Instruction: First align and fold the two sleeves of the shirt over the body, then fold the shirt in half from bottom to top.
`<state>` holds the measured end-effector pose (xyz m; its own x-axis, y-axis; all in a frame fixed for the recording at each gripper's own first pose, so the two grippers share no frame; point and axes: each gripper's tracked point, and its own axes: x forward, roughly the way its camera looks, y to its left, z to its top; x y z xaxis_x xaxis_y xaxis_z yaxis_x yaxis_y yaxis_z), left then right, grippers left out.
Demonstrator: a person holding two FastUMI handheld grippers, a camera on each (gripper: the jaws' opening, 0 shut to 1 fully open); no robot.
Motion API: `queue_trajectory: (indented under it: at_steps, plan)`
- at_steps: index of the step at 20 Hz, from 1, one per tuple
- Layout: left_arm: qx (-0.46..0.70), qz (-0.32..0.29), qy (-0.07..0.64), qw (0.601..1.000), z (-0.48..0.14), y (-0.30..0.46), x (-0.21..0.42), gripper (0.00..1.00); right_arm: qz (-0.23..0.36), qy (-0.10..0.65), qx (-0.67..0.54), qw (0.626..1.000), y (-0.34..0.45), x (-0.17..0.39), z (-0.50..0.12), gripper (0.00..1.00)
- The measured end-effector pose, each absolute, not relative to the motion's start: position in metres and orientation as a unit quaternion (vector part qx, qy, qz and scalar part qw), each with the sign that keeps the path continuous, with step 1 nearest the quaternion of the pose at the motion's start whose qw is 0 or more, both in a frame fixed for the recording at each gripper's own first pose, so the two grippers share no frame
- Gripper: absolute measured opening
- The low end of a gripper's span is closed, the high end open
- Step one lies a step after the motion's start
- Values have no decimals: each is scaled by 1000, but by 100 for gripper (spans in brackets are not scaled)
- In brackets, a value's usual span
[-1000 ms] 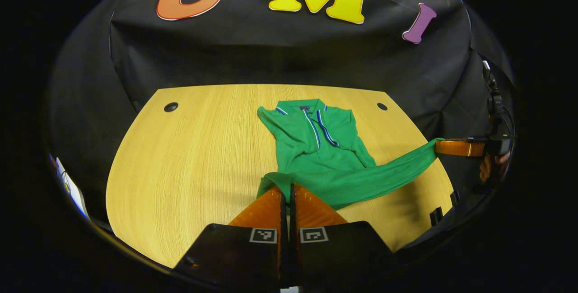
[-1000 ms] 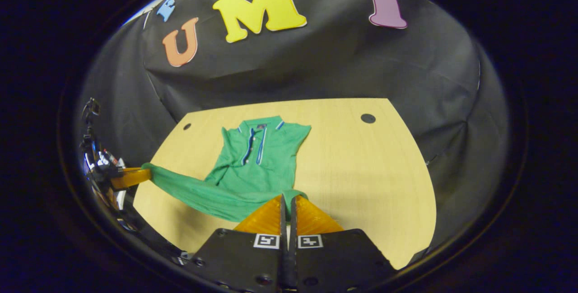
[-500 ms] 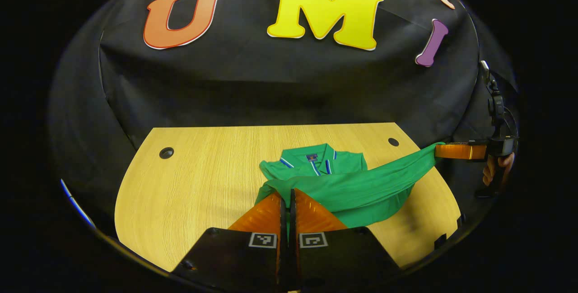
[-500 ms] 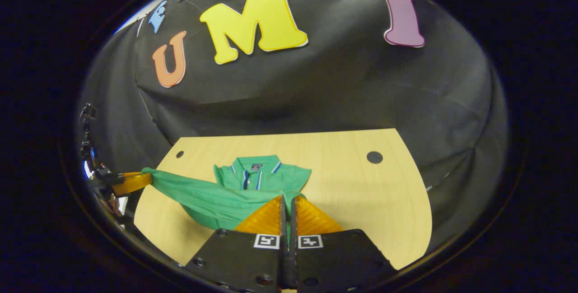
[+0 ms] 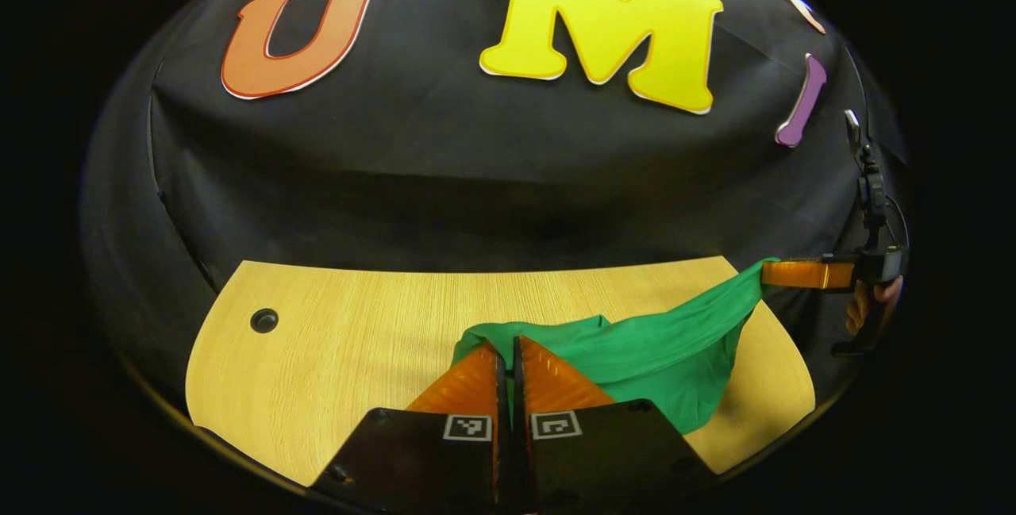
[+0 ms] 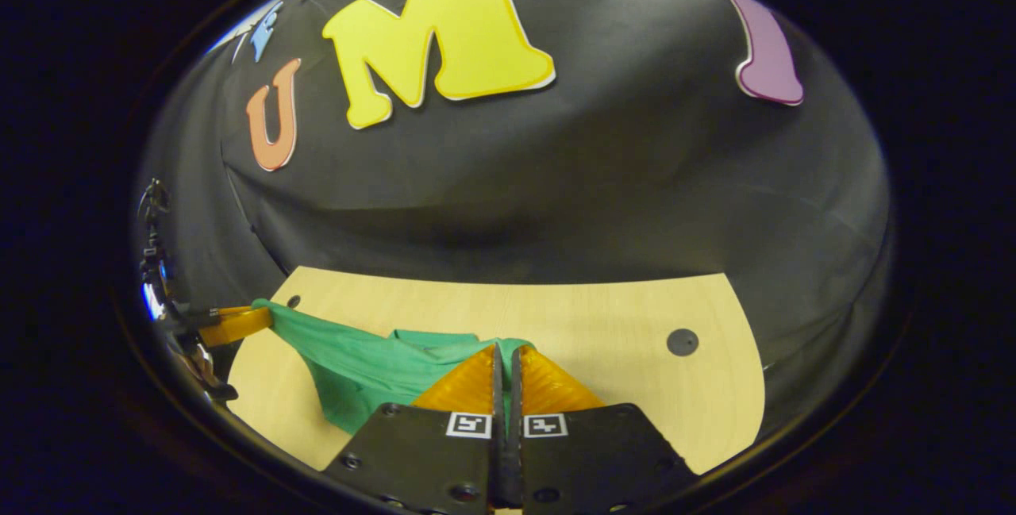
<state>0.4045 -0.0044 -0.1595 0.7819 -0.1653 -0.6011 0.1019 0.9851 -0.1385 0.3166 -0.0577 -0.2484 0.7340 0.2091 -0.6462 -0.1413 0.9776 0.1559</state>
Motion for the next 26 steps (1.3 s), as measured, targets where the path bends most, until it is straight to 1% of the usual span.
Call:
queue_trajectory:
  at_steps: [3, 6, 9, 11, 13, 14, 15, 16, 17, 19, 20, 21, 23, 24, 26]
  plan:
    - [-38, -68, 323, 943, -179, -4, 423, 5, 97, 350, 35, 931, -54, 338, -265, 0]
    - [-55, -68, 338, 937, -207, -10, 432, 6, 110, 359, 35, 926, -48, 343, -290, 0]
    - [-79, -48, 353, 931, -236, -6, 433, 6, 106, 360, 25, 926, -52, 350, -316, 1]
    - [-88, -30, 375, 922, -261, 4, 425, 7, 97, 364, 13, 926, -58, 349, -333, 0]
    - [-89, -20, 383, 919, -279, 13, 419, 10, 85, 377, -2, 922, -66, 339, -357, 4]
    - [-87, -13, 386, 918, -285, 18, 416, 12, 83, 387, -7, 919, -69, 333, -368, 8]
    - [-84, -5, 385, 919, -289, 23, 413, 18, 81, 396, -11, 914, -70, 326, -380, 12]
    - [-80, 0, 382, 920, -290, 27, 410, 21, 82, 404, -12, 911, -70, 318, -385, 24]
    - [-76, 1, 376, 923, -288, 27, 406, 41, 85, 406, -11, 910, -65, 307, -389, 33]
    - [-58, 15, 363, 930, -282, 32, 401, 82, 81, 397, -12, 914, -63, 294, -382, 66]
    - [-57, 18, 353, 934, -271, 31, 396, 100, 77, 387, -13, 919, -62, 290, -375, 77]
    - [-61, 20, 345, 936, -263, 28, 392, 100, 73, 378, -12, 923, -60, 284, -367, 85]
    - [-61, 21, 335, 940, -250, 25, 379, 100, 65, 356, -8, 932, -56, 275, -345, 92]
    - [-56, 17, 336, 940, -246, 23, 370, 100, 65, 345, -6, 936, -52, 270, -334, 94]
    - [-53, 16, 338, 940, -235, 16, 353, 100, 65, 330, -5, 942, -45, 257, -316, 94]
